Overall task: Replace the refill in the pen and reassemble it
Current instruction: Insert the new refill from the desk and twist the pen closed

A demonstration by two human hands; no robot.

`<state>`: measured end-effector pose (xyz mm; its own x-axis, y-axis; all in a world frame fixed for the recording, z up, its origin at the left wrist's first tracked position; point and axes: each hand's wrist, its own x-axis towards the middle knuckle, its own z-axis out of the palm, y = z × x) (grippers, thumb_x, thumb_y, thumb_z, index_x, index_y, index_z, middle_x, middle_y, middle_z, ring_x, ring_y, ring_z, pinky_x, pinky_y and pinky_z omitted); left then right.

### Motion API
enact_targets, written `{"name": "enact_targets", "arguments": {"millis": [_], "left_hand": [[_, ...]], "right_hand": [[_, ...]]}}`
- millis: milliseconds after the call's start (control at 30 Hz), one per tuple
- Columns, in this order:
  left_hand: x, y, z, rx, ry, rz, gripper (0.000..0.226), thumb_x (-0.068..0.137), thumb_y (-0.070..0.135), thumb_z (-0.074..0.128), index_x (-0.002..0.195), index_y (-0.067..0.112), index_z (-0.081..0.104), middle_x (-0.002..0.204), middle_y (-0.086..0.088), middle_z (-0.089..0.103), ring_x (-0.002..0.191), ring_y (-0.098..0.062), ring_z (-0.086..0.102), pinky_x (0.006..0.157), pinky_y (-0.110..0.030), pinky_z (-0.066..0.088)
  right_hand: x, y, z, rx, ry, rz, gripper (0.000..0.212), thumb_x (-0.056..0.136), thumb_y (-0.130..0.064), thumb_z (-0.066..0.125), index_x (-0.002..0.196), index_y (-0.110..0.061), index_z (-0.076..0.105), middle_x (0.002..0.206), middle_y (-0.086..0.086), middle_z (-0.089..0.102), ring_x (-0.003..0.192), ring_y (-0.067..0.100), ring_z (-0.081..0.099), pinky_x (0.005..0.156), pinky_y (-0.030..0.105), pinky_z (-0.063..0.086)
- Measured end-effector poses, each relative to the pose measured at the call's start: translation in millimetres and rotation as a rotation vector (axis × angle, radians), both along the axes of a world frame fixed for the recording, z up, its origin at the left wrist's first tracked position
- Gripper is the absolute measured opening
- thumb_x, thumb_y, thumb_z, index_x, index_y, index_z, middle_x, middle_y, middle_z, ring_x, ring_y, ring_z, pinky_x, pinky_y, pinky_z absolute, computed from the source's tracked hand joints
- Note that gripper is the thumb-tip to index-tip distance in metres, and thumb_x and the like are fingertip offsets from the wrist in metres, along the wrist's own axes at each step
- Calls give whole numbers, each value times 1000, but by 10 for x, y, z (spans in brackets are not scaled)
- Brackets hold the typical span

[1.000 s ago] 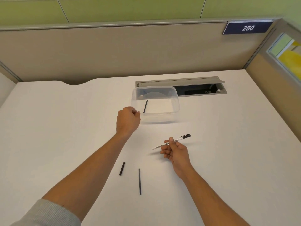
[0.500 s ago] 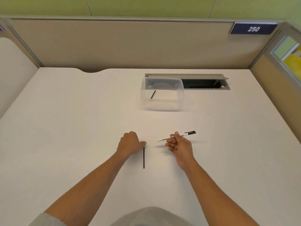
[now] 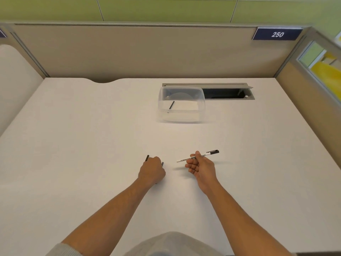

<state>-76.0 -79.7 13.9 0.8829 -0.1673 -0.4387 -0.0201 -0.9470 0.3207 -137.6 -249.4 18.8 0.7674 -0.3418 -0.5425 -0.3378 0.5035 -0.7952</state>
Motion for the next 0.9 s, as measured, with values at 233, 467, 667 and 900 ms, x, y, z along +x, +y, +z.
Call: {"name": "enact_targets", "arguments": {"millis": [233, 467, 667, 900], "left_hand": [[-55, 26, -1, -65, 7, 44, 22, 78, 10, 48, 59, 12, 38, 61, -1, 45, 53, -19, 45, 44, -24, 29], [15, 94, 75, -488, 37, 311, 18, 72, 20, 59, 61, 9, 51, 56, -13, 68, 49, -28, 64, 55, -30, 51], [109, 168, 150, -909, 109, 569, 17, 78, 15, 61, 71, 0, 59, 65, -15, 71, 53, -28, 70, 63, -40, 62], [75, 145, 220, -1053, 124, 646, 13, 80, 13, 59, 73, 3, 56, 71, -19, 71, 58, -31, 71, 68, -40, 62]], "right_hand": [[-73, 22, 22, -2, -5, 5, 26, 95, -30, 53, 89, -7, 64, 65, 6, 70, 60, 20, 67, 51, 26, 51], [-103, 34, 28, 0, -15, 6, 26, 95, -30, 53, 90, -7, 64, 65, 6, 71, 60, 20, 68, 51, 26, 52], [-83, 70, 43, 26, -30, 2, 24, 94, -29, 54, 90, -7, 64, 67, 8, 71, 60, 21, 67, 52, 26, 52], [-45, 139, 84, 60, -61, 14, 23, 93, -28, 55, 91, -8, 66, 69, 8, 72, 62, 22, 68, 54, 26, 53]]}}
